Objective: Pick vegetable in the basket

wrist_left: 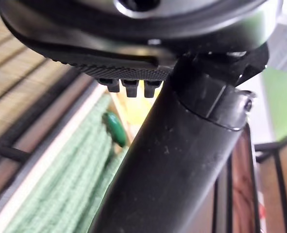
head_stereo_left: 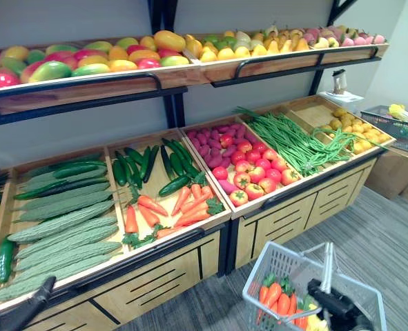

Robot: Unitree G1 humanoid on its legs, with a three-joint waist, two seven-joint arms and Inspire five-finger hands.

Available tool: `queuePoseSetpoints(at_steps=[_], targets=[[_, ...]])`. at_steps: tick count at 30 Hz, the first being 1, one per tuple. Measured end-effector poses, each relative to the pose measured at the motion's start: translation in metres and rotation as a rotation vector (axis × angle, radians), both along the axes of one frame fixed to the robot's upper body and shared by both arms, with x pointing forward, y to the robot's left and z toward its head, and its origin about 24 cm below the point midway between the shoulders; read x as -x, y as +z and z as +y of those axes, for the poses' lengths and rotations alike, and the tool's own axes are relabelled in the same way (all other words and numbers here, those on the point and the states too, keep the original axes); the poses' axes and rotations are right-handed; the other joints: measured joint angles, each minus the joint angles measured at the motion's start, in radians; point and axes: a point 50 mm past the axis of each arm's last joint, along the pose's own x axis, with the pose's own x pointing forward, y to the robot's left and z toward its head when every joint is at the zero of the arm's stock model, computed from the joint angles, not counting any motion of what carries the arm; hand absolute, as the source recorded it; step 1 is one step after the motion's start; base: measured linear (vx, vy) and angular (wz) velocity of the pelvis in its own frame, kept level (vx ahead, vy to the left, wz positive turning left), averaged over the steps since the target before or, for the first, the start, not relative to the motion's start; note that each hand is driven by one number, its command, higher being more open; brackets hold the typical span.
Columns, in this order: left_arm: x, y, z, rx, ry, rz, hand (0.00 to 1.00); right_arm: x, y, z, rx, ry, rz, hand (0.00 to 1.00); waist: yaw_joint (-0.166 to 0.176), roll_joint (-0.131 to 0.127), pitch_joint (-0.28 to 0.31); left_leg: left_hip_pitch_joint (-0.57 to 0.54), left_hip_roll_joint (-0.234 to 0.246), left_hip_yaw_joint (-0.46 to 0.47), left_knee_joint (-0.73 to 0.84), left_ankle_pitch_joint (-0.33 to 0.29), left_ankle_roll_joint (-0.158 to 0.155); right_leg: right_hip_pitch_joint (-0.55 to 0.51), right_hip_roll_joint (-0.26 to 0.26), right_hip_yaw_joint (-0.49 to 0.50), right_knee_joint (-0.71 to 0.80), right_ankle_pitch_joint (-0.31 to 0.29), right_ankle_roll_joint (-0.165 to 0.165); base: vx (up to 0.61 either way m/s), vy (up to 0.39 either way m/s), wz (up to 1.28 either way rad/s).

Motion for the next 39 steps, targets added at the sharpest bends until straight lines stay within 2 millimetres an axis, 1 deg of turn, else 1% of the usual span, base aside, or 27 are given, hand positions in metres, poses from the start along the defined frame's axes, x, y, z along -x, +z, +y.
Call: queuePoseSetpoints(at_steps=[2, 3, 5, 7, 8, 9, 11, 12, 13, 15, 17, 18, 19, 20, 22, 24, 25, 27, 28, 33, 37, 39], targets=[[0.003, -0.024, -0.015, 0.121, 0.021, 0.017, 1.00, 0.008, -0.017, 0.013, -0.036, -0.021, 0.051, 0.00, 0.013, -0.008, -0.005, -0.006, 0.000, -0.014, 0.001, 0.001, 0.002, 0.004, -0.003, -0.014, -0.001, -0.001, 0.000, -0.05, -0.024, 0.25], [0.004, -0.029, -0.018, 0.147, 0.025, 0.026, 1.00, 0.010, -0.021, 0.016, -0.039, -0.025, 0.067, 0.00, 0.014, -0.011, -0.004, -0.007, -0.001, -0.020, 0.002, 0.003, 0.001, 0.007, -0.004, -0.019, -0.001, -0.001, 0.000, -0.05, -0.022, 0.22], [0.007, -0.047, -0.028, 0.248, 0.061, 0.036, 1.00, 0.019, -0.035, 0.025, -0.054, -0.032, 0.131, 0.00, 0.013, -0.016, -0.002, -0.007, -0.002, -0.037, 0.001, 0.007, 0.001, 0.019, -0.008, -0.037, -0.005, -0.001, 0.000, -0.04, -0.016, 0.24], [0.017, -0.072, -0.044, 0.404, 0.131, 0.057, 1.00, 0.030, -0.054, 0.034, -0.073, -0.056, 0.213, 0.00, 0.013, -0.020, -0.006, -0.010, -0.006, -0.049, -0.004, 0.011, 0.001, 0.025, -0.013, -0.050, -0.014, -0.002, -0.001, -0.02, -0.007, 0.17], [0.021, -0.079, -0.049, 0.445, 0.150, 0.063, 1.00, 0.032, -0.058, 0.036, -0.077, -0.061, 0.224, 0.00, 0.013, -0.020, -0.006, -0.010, -0.006, -0.051, -0.005, 0.012, 0.001, 0.027, -0.014, -0.051, -0.018, -0.002, -0.002, 0.00, 0.001, 0.10], [0.029, -0.093, -0.061, 0.524, 0.179, 0.099, 1.00, 0.036, -0.065, 0.039, -0.082, -0.072, 0.246, 0.00, 0.013, -0.022, -0.006, -0.010, -0.008, -0.055, -0.007, 0.012, 0.001, 0.033, -0.016, -0.056, -0.027, -0.002, -0.003, 0.00, 0.004, 0.10], [0.042, -0.111, -0.082, 0.634, 0.170, 0.196, 1.00, 0.039, -0.073, 0.042, -0.084, -0.087, 0.264, 0.00, 0.013, -0.028, -0.006, -0.010, -0.012, -0.070, -0.013, 0.013, 0.002, 0.039, -0.020, -0.066, -0.034, -0.002, -0.002, 0.03, 0.011, 0.13], [0.045, -0.116, -0.088, 0.663, 0.157, 0.221, 1.00, 0.039, -0.076, 0.043, -0.087, -0.091, 0.273, 0.00, 0.013, -0.030, -0.006, -0.010, -0.013, -0.072, -0.017, 0.015, 0.002, 0.039, -0.021, -0.067, -0.034, -0.003, -0.001, 0.04, 0.018, 0.11], [0.053, -0.123, -0.099, 0.722, 0.137, 0.271, 1.00, 0.039, -0.082, 0.046, -0.102, -0.101, 0.295, 0.00, 0.013, -0.033, -0.007, -0.009, -0.015, -0.075, -0.023, 0.017, 0.001, 0.039, -0.022, -0.069, -0.034, -0.003, 0.002, 0.04, 0.016, 0.07], [0.064, -0.132, -0.116, 0.807, 0.063, 0.359, 1.00, 0.044, -0.090, 0.052, -0.130, -0.133, 0.330, 0.00, 0.015, -0.038, -0.005, -0.007, -0.014, -0.076, -0.025, 0.018, 0.001, 0.040, -0.020, -0.070, -0.034, -0.006, 0.003, 0.06, 0.022, 0.03], [0.065, -0.135, -0.119, 0.826, -0.013, 0.398, 1.00, 0.045, -0.092, 0.051, -0.134, -0.164, 0.337, 0.00, 0.015, -0.037, 0.000, -0.002, -0.015, -0.075, -0.027, 0.018, 0.001, 0.042, -0.020, -0.069, -0.033, -0.007, 0.001, 0.07, 0.022, -0.01], [0.062, -0.136, -0.122, 0.835, -0.072, 0.410, 1.00, 0.046, -0.094, 0.049, -0.136, -0.179, 0.344, 0.00, 0.015, -0.038, 0.011, 0.016, -0.015, -0.075, -0.031, 0.017, 0.001, 0.059, -0.020, -0.069, -0.033, -0.009, -0.001, 0.04, 0.016, 0.01], [0.061, -0.136, -0.122, 0.838, -0.105, 0.419, 1.00, 0.047, -0.094, 0.048, -0.132, -0.181, 0.346, 0.00, 0.015, -0.031, 0.019, 0.025, -0.016, -0.074, -0.033, 0.017, 0.001, 0.066, -0.020, -0.069, -0.033, -0.012, -0.003, 0.00, 0.000, 0.00], [0.060, -0.137, -0.123, 0.847, -0.154, 0.438, 1.00, 0.049, -0.094, 0.047, -0.127, -0.183, 0.351, 0.00, 0.015, -0.030, 0.023, 0.033, -0.016, -0.073, -0.037, 0.016, 0.002, 0.072, -0.020, -0.069, -0.031, -0.015, -0.004, 0.01, 0.021, -0.04], [0.050, -0.139, -0.125, 0.872, -0.312, 0.497, 1.00, 0.050, -0.095, 0.047, -0.121, -0.182, 0.365, 0.00, 0.013, -0.026, 0.027, 0.042, -0.016, -0.065, -0.038, 0.015, 0.003, 0.072, -0.019, -0.063, -0.025, -0.018, -0.007, -0.01, 0.013, -0.09], [0.049, -0.139, -0.125, 0.890, -0.397, 0.537, 1.00, 0.049, -0.096, 0.045, -0.119, -0.179, 0.374, 0.00, 0.009, -0.024, 0.029, 0.047, -0.015, -0.053, -0.038, 0.013, 0.003, 0.071, -0.016, -0.054, -0.023, -0.019, -0.007, -0.04, 0.001, -0.13], [0.047, -0.140, -0.124, 0.898, -0.458, 0.564, 1.00, 0.048, -0.096, 0.044, -0.114, -0.171, 0.379, 0.00, 0.009, -0.027, 0.031, 0.052, -0.013, -0.046, -0.039, 0.011, 0.003, 0.070, -0.013, -0.045, -0.018, -0.019, -0.007, -0.04, -0.001, -0.15], [0.044, -0.139, -0.123, 0.881, -0.527, 0.600, 1.00, 0.047, -0.096, 0.044, -0.108, -0.158, 0.383, 0.00, 0.009, -0.022, 0.036, 0.055, -0.012, -0.040, -0.040, 0.010, 0.002, 0.068, -0.011, -0.039, -0.016, -0.019, -0.007, -0.04, -0.003, -0.14], [0.040, -0.139, -0.122, 0.857, -0.599, 0.649, 1.00, 0.046, -0.096, 0.044, -0.101, -0.142, 0.385, 0.00, 0.008, -0.026, 0.036, 0.060, -0.009, -0.032, -0.040, 0.008, 0.001, 0.068, -0.008, -0.031, -0.016, -0.020, -0.009, -0.03, -0.003, -0.16], [0.034, -0.140, -0.121, 0.804, -0.717, 0.763, 1.00, 0.040, -0.096, 0.044, -0.060, -0.056, 0.406, 0.00, 0.003, -0.027, 0.040, 0.061, -0.005, -0.009, -0.041, -0.001, -0.002, 0.052, 0.001, -0.006, -0.023, -0.017, -0.005, 0.01, 0.001, -0.18], [0.025, -0.139, -0.116, 0.696, -0.805, 0.893, 1.00, 0.036, -0.096, 0.045, -0.029, 0.014, 0.420, 0.00, 0.001, -0.026, 0.043, 0.067, -0.001, 0.008, -0.041, -0.010, -0.005, 0.051, 0.009, 0.010, -0.035, -0.014, 0.000, 0.07, 0.018, -0.13], [0.022, -0.139, -0.115, 0.671, -0.827, 0.922, 1.00, 0.036, -0.096, 0.045, -0.028, 0.022, 0.423, 0.00, -0.004, -0.027, 0.045, 0.069, -0.001, 0.009, -0.041, -0.013, -0.003, 0.052, 0.009, 0.013, -0.036, -0.014, -0.001, 0.07, 0.017, -0.10]])
